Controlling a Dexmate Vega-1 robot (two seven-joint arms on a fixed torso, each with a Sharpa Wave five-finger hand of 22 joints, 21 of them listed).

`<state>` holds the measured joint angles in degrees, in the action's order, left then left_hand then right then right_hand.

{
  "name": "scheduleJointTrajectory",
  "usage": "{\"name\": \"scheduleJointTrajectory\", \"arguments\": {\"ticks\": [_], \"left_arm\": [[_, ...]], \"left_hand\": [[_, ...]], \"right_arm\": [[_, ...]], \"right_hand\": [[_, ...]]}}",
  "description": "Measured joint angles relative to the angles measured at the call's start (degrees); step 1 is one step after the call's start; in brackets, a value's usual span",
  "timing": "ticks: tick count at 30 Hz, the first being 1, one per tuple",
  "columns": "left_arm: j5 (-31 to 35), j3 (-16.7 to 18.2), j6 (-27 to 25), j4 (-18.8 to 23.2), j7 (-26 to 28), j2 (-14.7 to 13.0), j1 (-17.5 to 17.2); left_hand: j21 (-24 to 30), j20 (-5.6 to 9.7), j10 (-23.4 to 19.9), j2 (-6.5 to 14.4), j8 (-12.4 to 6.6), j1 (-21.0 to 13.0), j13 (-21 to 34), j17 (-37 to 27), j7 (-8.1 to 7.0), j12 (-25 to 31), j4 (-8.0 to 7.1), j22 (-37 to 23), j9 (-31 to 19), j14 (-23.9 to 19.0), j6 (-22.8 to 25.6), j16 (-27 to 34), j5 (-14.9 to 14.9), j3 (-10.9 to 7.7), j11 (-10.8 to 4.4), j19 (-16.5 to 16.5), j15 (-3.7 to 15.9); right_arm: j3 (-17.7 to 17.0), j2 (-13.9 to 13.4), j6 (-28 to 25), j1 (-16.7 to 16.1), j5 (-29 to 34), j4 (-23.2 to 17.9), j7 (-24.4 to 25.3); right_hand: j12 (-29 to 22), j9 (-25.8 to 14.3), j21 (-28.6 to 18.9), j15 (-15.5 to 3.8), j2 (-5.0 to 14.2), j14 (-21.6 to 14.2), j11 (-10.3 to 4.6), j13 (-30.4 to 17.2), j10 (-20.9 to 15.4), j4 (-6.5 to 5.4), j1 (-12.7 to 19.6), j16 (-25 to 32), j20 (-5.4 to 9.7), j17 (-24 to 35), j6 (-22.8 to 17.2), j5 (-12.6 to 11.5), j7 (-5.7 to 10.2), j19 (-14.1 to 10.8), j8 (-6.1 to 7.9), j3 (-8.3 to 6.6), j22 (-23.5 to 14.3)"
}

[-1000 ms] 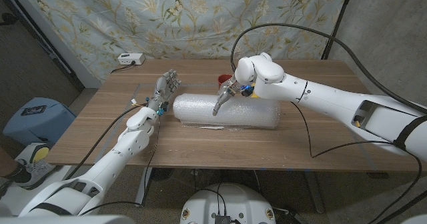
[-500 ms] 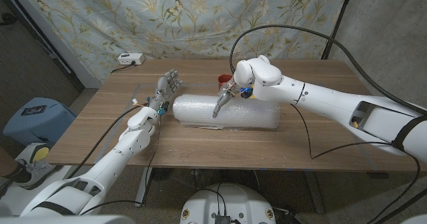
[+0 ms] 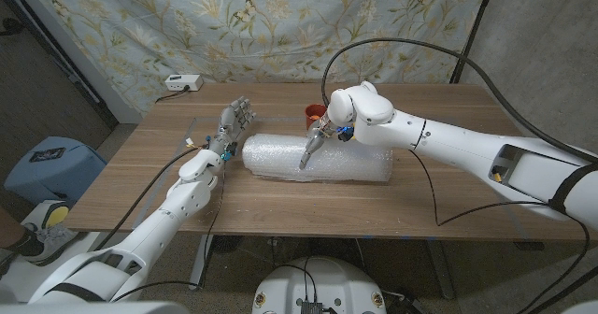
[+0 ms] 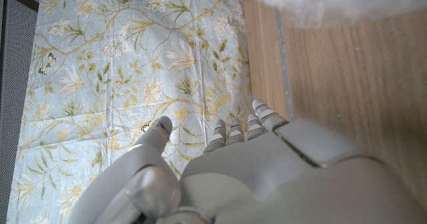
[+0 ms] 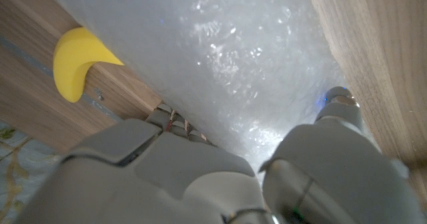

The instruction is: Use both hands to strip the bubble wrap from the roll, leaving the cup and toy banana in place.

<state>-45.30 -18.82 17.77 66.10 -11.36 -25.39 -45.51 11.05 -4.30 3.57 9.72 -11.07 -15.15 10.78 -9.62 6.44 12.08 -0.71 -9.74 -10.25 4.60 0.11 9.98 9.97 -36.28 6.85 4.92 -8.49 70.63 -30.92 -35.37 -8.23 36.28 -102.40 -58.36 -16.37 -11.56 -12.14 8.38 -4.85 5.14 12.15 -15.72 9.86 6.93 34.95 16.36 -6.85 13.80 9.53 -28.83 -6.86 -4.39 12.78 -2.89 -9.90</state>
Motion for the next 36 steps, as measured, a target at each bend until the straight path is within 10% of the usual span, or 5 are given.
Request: {"name": "scheduleJointTrajectory", "arguments": {"ticks": [10,17,36], "left_arm": [[-0.56,0.09,-0.43,0.37,0.14,0.17,-0.2],[-0.91,0.19,-0.59,0.37,-0.1,0.35,-0.22],[-2.33,0.75,-1.16,0.41,-0.61,0.71,-0.73]], "left_hand": [[0.0,0.0,-0.3,0.0,0.0,0.0,0.0,0.0,0.0,0.24,0.0,-0.29,0.0,-0.43,-0.01,0.0,0.0,0.0,0.31,0.0,-0.2],[0.0,-0.21,-0.51,0.0,0.0,0.0,0.0,0.0,0.0,0.23,0.0,-0.29,0.0,-0.56,-0.01,0.0,0.0,0.0,0.1,0.21,-0.34],[0.0,-0.42,-1.85,0.0,0.0,0.0,0.3,0.0,-0.2,0.45,0.0,-0.28,0.0,-0.83,0.81,0.0,0.22,0.01,0.41,0.41,-0.62]], "right_arm": [[-0.16,-0.53,0.57,-1.47,2.0,-1.53,1.2],[-0.72,-0.7,1.15,-2.46,3.65,-2.25,2.25],[-3.75,-0.69,3.5,-6.18,6.17,-3.16,5.49]], "right_hand": [[-7.46,-1.06,-1.28,-5.59,1.5,-11.48,-3.48,-6.79,-8.56,0.14,4.53,6.34,1.75,5.06,-0.25,0.18,0.05,-7.08,2.06,2.99,-0.38],[-15.38,-2.08,-3.25,-10.49,2.07,-22.77,-6.25,-12.02,-17.64,0.24,8.12,10.84,3.59,8.82,-8.49,0.72,0.11,-15.05,3.96,4.97,-0.65],[-30.23,-3.49,-9.15,-11.16,1.82,-47.0,-12.92,-18.1,-37.68,0.66,15.21,16.09,9.99,15.35,-31.03,2.5,2.35,-31.9,8.86,7.75,-1.17]]}}
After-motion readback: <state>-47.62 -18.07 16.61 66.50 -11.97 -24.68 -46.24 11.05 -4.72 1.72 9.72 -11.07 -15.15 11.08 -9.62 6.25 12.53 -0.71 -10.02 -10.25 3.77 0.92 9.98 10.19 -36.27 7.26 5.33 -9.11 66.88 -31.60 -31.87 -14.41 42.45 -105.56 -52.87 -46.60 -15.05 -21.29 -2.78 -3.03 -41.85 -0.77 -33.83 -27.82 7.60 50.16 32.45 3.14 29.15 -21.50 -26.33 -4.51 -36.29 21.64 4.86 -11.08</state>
